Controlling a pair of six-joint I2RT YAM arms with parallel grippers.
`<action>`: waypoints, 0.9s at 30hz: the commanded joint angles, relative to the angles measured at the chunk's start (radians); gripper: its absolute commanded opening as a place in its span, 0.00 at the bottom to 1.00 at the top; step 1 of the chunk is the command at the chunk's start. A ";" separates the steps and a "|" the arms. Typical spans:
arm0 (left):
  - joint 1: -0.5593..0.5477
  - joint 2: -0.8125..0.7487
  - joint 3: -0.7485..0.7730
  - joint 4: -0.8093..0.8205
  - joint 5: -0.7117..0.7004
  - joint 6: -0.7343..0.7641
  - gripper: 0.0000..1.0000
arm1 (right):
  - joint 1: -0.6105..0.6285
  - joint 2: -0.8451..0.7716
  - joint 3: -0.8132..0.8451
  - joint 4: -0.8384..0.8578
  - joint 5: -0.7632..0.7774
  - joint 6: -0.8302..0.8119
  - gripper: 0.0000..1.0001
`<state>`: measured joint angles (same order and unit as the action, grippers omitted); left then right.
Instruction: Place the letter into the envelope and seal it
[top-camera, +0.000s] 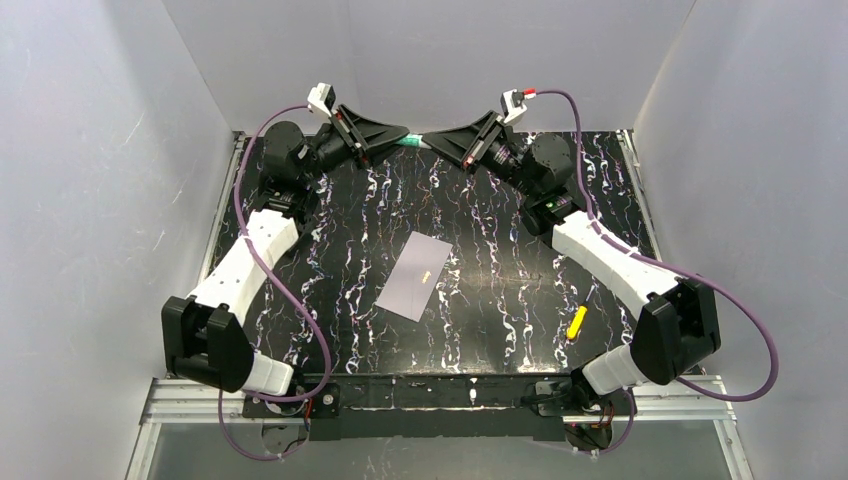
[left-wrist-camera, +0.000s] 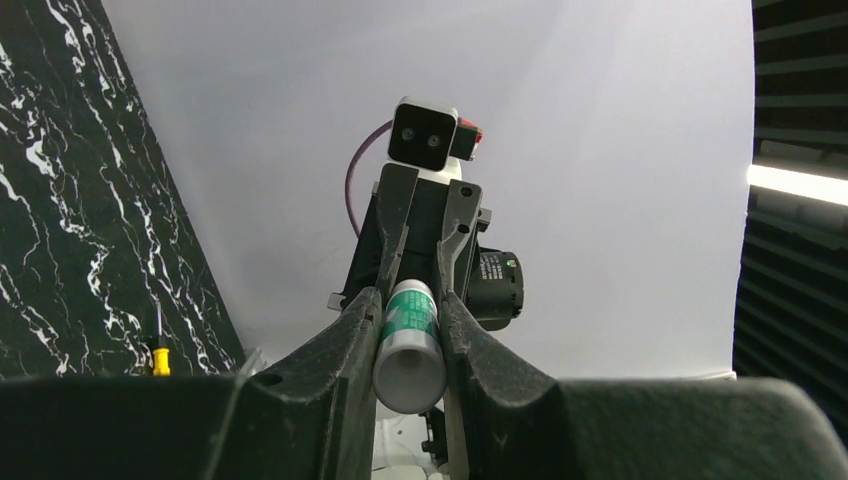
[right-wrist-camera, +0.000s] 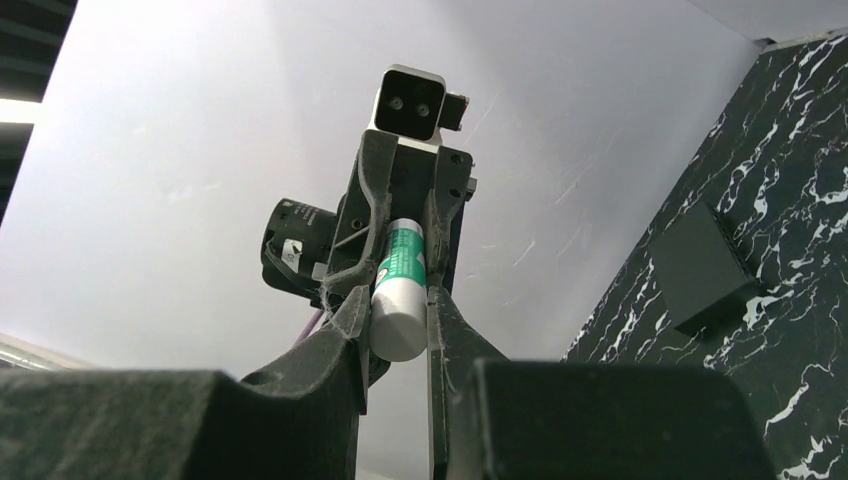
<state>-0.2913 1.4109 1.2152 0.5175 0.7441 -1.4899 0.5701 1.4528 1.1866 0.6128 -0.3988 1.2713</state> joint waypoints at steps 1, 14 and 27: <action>-0.163 -0.010 0.032 -0.007 0.147 0.041 0.00 | 0.106 0.005 0.029 0.044 -0.055 0.011 0.01; -0.242 0.050 0.038 -0.077 0.096 0.269 0.00 | 0.160 0.024 0.025 -0.002 -0.031 -0.028 0.01; -0.268 0.016 0.003 -0.108 0.137 0.342 0.00 | 0.146 0.036 -0.026 0.318 -0.037 0.133 0.01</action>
<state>-0.3500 1.4193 1.2453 0.5083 0.5968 -1.2343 0.5739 1.4616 1.1503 0.6769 -0.3069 1.3205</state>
